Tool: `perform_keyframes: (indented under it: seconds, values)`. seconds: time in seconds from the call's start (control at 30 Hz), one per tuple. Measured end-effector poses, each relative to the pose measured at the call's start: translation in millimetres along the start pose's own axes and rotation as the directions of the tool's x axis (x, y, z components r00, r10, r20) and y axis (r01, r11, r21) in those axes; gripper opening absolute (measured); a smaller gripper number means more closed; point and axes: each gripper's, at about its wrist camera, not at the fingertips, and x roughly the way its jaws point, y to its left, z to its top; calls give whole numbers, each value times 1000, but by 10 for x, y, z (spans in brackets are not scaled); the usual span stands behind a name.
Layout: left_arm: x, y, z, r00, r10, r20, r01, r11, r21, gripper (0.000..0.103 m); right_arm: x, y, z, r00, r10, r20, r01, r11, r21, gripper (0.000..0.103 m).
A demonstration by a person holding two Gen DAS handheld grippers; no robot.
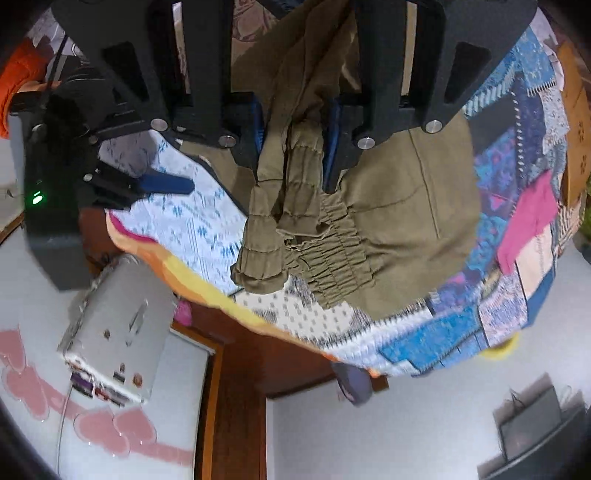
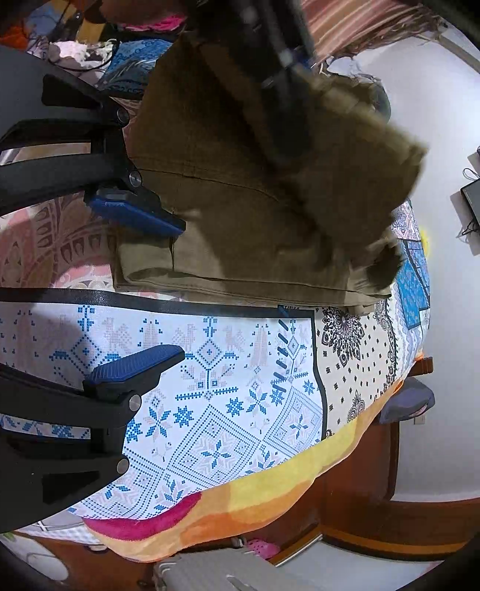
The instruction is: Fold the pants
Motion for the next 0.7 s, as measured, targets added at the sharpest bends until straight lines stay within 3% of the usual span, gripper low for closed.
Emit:
perform_keyframes:
  seconds: [0.13,0.2,0.27,0.5,0.7]
  values:
    - [9,-32,-41,1000,1,-18,-1,1000,3,31,-34,-5,-16,1000,-6,1,6,1000,1,58]
    - [-8,-10,-42,998,-48,-32,47,999,-12,50,-73,-13,-28,1000,-23,7,23,1000,10,58]
    - [-87,32,-60,994,-109,-29,107,993,-44,57,-116,-34,-47,999,-35,12,34,999,23,58]
    - [-479,245,-133,997,-13,76,17,999,-49,59,-391,-52,-7,994,-90,65,89,996,21,58]
    - [-320,503,-332,1000,27,-5,-27,997,-79,60,-629,29,152,986,-78,150,78,997,9,58]
